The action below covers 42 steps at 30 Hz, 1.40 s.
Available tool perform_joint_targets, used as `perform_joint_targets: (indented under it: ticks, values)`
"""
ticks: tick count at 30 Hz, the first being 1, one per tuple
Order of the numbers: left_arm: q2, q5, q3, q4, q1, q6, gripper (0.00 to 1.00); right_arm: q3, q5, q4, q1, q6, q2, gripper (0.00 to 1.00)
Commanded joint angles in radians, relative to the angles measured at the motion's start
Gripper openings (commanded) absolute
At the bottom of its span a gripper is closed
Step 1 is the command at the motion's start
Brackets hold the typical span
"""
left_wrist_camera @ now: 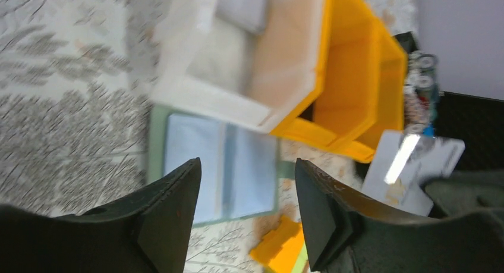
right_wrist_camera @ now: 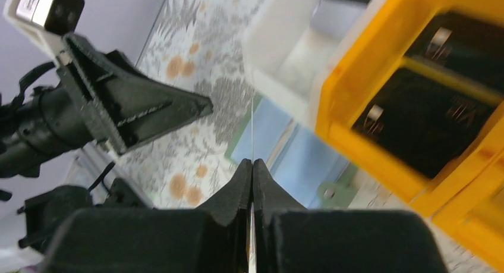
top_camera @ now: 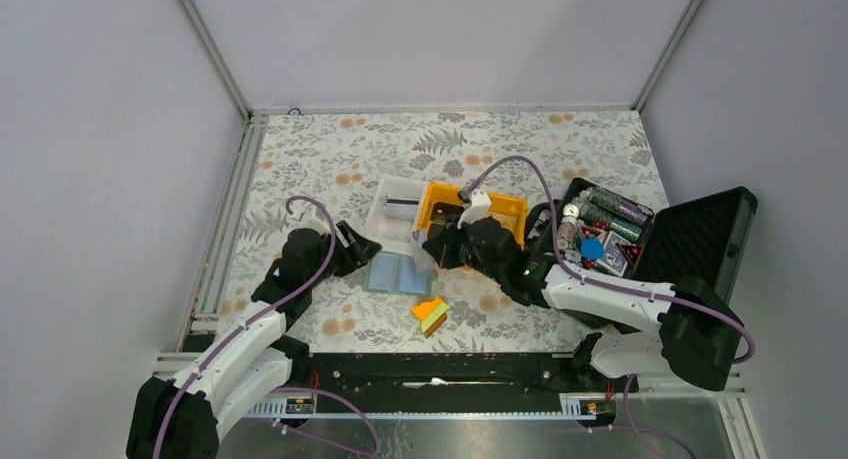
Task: Put the credit cards into the card holder
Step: Insert the credit card into the card holder.
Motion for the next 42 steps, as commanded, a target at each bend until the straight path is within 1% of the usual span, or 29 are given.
perform_joint_targets:
  ticks: [1,5,9,15,20,22,23,25,28,31,35,42]
  values:
    - [0.001,-0.093,-0.022,-0.106,-0.001,0.019,0.63,-0.082,0.000,0.142,0.064,0.232,-0.019,0.00]
    - [0.033,-0.128,-0.033,-0.118,-0.002,0.032,0.66,-0.114,0.049,0.185,0.113,0.326,0.032,0.00]
    - [0.088,-0.159,-0.046,-0.075,-0.001,0.048,0.68,-0.118,0.096,0.228,0.141,0.392,0.102,0.00]
    - [0.248,-0.113,-0.046,0.030,0.000,0.054,0.68,-0.120,0.188,0.232,0.176,0.471,0.190,0.00]
    - [0.328,-0.059,-0.062,0.148,-0.002,0.082,0.64,-0.126,0.241,0.224,0.181,0.500,0.226,0.00]
    - [0.382,-0.024,-0.040,0.156,-0.004,0.091,0.60,-0.129,0.250,0.222,0.182,0.514,0.242,0.00]
    - [0.403,-0.023,-0.036,0.158,-0.012,0.092,0.57,-0.130,0.252,0.222,0.181,0.520,0.248,0.00]
    - [0.423,-0.044,-0.037,0.158,-0.037,0.089,0.54,-0.135,0.250,0.229,0.182,0.527,0.256,0.00]
    - [0.407,-0.114,-0.045,0.128,-0.098,0.084,0.53,-0.133,0.252,0.224,0.181,0.532,0.261,0.00]
    - [0.377,-0.160,-0.061,0.103,-0.129,0.075,0.52,-0.134,0.265,0.221,0.181,0.537,0.268,0.00]
    - [0.333,-0.170,-0.087,0.080,-0.156,0.046,0.49,-0.129,0.281,0.201,0.181,0.538,0.276,0.00]
    - [0.252,-0.171,-0.110,0.034,-0.171,0.026,0.48,-0.141,0.307,0.172,0.171,0.524,0.276,0.00]
